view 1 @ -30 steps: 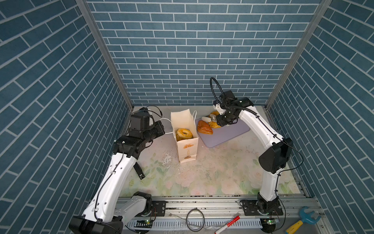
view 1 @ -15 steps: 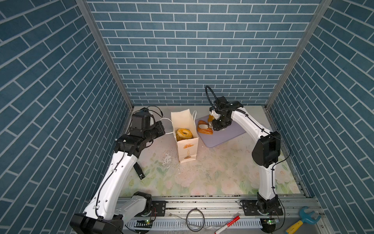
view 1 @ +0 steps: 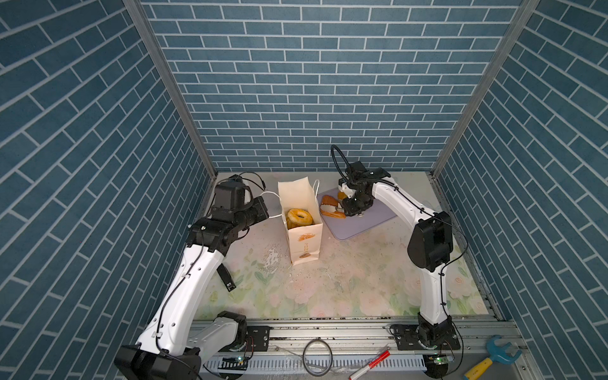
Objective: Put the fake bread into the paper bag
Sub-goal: 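Pinch the orange croissant with the tongs and lift it, then carry the pinched croissant with the tongs over the paper bag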
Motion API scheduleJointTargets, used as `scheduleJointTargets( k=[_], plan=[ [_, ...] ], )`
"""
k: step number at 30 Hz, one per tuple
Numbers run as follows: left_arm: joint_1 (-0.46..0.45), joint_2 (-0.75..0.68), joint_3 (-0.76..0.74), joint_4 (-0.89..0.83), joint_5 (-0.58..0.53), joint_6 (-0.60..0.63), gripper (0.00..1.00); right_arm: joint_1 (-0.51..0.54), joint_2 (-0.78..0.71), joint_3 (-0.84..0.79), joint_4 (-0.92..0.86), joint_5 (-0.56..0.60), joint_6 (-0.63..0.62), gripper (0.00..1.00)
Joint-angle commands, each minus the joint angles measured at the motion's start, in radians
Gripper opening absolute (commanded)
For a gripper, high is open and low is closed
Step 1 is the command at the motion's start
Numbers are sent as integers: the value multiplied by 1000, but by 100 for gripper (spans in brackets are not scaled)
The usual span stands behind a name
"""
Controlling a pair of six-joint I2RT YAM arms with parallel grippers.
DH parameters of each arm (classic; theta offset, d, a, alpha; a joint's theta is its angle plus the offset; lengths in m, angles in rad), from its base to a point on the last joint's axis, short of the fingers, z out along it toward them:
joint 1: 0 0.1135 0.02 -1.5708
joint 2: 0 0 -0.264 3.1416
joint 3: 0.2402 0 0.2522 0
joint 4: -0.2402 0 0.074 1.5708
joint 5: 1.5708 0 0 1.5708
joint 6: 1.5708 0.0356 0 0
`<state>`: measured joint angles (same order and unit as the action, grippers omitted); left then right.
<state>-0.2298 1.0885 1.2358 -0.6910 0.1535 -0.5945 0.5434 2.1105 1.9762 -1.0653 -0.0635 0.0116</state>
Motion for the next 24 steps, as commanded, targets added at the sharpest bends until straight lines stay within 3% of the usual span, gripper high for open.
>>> scheduleJointTargets(
  k=[1,13,24],
  plan=[
    [-6,-8,14,-10,-9,11,0,5,14,-19,10,-18,31,45],
    [-6,-27,-4,3,-5,-1,0,16,-158,-71,16,8,67,25],
    [-6,-46,-23,30,14,-20,0,16,-427,-19,-35,96,145,19]
  ],
)
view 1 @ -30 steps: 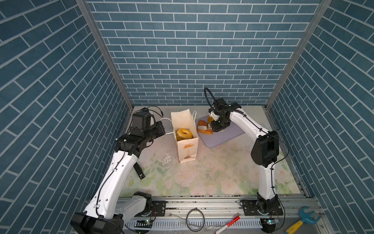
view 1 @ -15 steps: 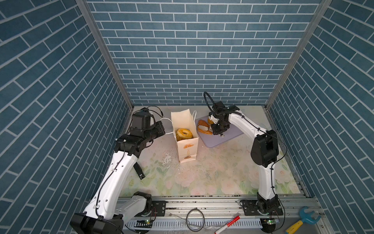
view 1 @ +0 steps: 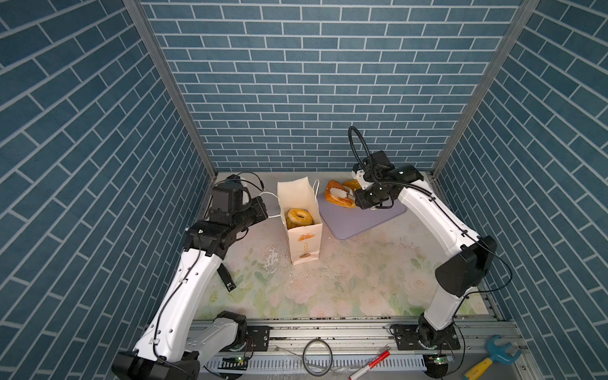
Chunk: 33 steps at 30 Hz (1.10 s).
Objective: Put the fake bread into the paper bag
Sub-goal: 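Carry the pinched croissant with the tongs over the paper bag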
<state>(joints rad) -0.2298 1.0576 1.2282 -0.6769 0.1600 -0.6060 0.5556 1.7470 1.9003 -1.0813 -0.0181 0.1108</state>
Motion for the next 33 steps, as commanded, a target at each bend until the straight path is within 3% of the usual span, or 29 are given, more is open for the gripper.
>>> scheduleJointTargets(
  k=[1,10,14,20,33],
  plan=[
    [-6,-15,-17,19,10,-12,0,6,-76,91,-35,59,51,19],
    [-8,-26,-20,28,11,-22,0,151,-15,538,-171,162,-45,19],
    [-13,-31,-23,28,9,-24,0,219,30,674,-172,86,-70,19],
    [-16,-32,-26,29,7,-26,0,329,47,648,-128,-15,-78,19],
    [-16,-38,-33,30,6,-22,0,397,6,424,-135,41,-11,19]
  ],
)
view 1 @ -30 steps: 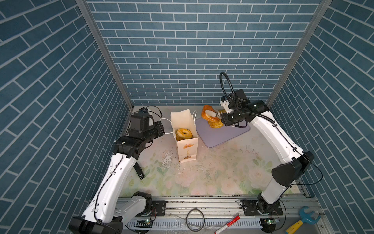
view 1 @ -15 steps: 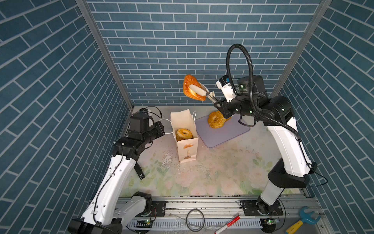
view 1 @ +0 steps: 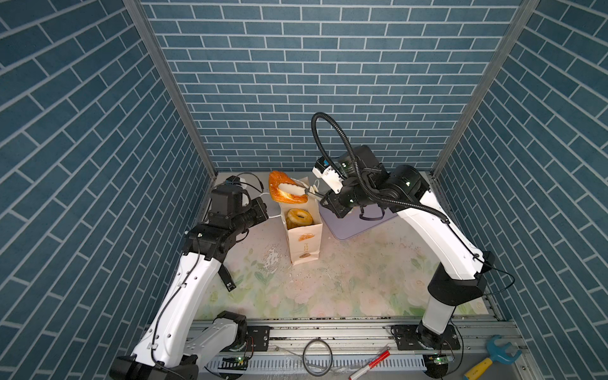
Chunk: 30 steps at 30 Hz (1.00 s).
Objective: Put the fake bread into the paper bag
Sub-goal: 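Carry the pinched croissant with the tongs over the paper bag, then open the tongs to release the croissant into the bag, then move the tongs back to the tray and pinch the ring donut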
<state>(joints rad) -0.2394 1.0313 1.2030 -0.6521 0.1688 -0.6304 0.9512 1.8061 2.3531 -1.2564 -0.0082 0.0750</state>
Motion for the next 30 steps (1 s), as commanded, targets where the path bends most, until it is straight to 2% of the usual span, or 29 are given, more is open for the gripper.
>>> scheduleJointTargets(
  k=[1,10,15,19,30],
  plan=[
    [-6,-12,-8,4,-3,3,0,1,-58,-46,40,39,26,20],
    [-6,-8,-9,8,-2,4,0,1,-63,-86,-1,103,22,27],
    [-6,-3,-4,6,-2,5,0,1,-60,-72,-8,122,14,38],
    [-6,1,2,5,0,5,0,1,-65,-47,4,123,2,43],
    [-5,21,21,4,5,6,0,-36,-65,63,41,154,-13,44]
  ],
)
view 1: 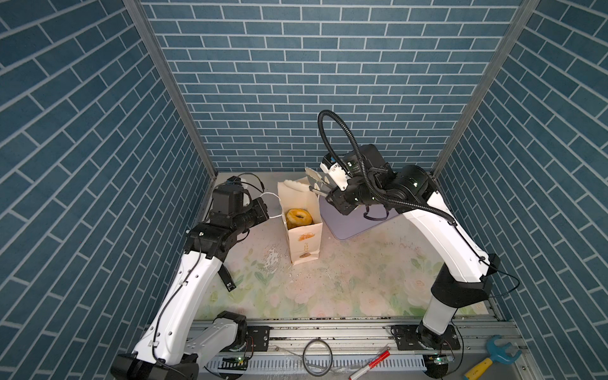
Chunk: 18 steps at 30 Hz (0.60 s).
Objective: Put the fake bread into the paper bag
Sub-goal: 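Move the tongs back to the tray and pinch the ring donut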
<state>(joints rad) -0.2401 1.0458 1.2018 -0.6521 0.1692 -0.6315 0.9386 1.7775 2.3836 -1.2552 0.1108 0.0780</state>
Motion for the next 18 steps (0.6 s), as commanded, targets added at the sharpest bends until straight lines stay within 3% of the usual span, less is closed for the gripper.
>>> scheduleJointTargets(
  k=[1,12,18],
  plan=[
    [-5,8,24,4,6,10,0,-38,-40,40,42,47,-11,44],
    [-5,8,26,0,-3,12,0,-246,-111,-49,76,41,105,44],
    [-5,11,34,-1,-4,10,0,-388,-171,-276,135,-34,183,43]
  ],
)
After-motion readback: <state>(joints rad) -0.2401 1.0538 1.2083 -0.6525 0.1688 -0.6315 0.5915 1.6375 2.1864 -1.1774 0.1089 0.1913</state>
